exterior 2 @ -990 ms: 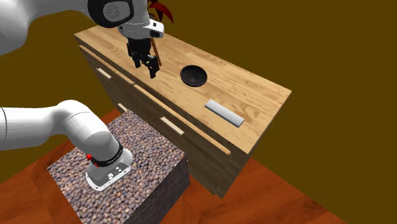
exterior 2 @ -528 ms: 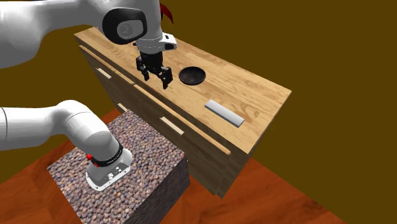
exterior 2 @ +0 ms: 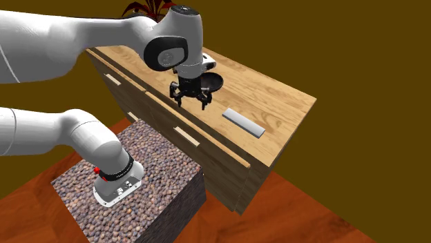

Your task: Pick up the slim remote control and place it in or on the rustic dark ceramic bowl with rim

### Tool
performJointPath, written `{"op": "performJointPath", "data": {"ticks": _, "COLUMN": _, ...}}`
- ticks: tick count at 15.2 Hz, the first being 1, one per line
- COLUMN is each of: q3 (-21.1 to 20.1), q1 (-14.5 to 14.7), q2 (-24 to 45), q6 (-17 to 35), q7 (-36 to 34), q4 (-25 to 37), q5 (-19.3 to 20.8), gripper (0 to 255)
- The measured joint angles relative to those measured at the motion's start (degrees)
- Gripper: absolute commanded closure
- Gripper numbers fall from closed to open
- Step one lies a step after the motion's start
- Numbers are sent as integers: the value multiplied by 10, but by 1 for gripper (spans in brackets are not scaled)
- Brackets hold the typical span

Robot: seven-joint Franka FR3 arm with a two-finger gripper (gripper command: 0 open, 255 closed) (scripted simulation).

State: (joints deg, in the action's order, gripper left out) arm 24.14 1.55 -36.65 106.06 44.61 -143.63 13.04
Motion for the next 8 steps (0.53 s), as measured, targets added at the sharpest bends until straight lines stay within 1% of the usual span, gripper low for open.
{"op": "performJointPath", "data": {"ticks": 2, "q3": 34, "q1": 10, "q2": 30, "q6": 27, "q7": 65, "q4": 10, "q5": 14, "gripper": 0}}
{"op": "performJointPath", "data": {"ticks": 4, "q3": 66, "q1": 24, "q2": 63, "q6": 52, "q7": 128, "q4": 26, "q5": 21, "gripper": 0}}
{"op": "performJointPath", "data": {"ticks": 6, "q3": 100, "q1": 40, "q2": 101, "q6": 85, "q7": 194, "q4": 38, "q5": 22, "gripper": 0}}
{"op": "performJointPath", "data": {"ticks": 8, "q3": 136, "q1": 63, "q2": 152, "q6": 113, "q7": 264, "q4": 67, "q5": 10, "gripper": 0}}
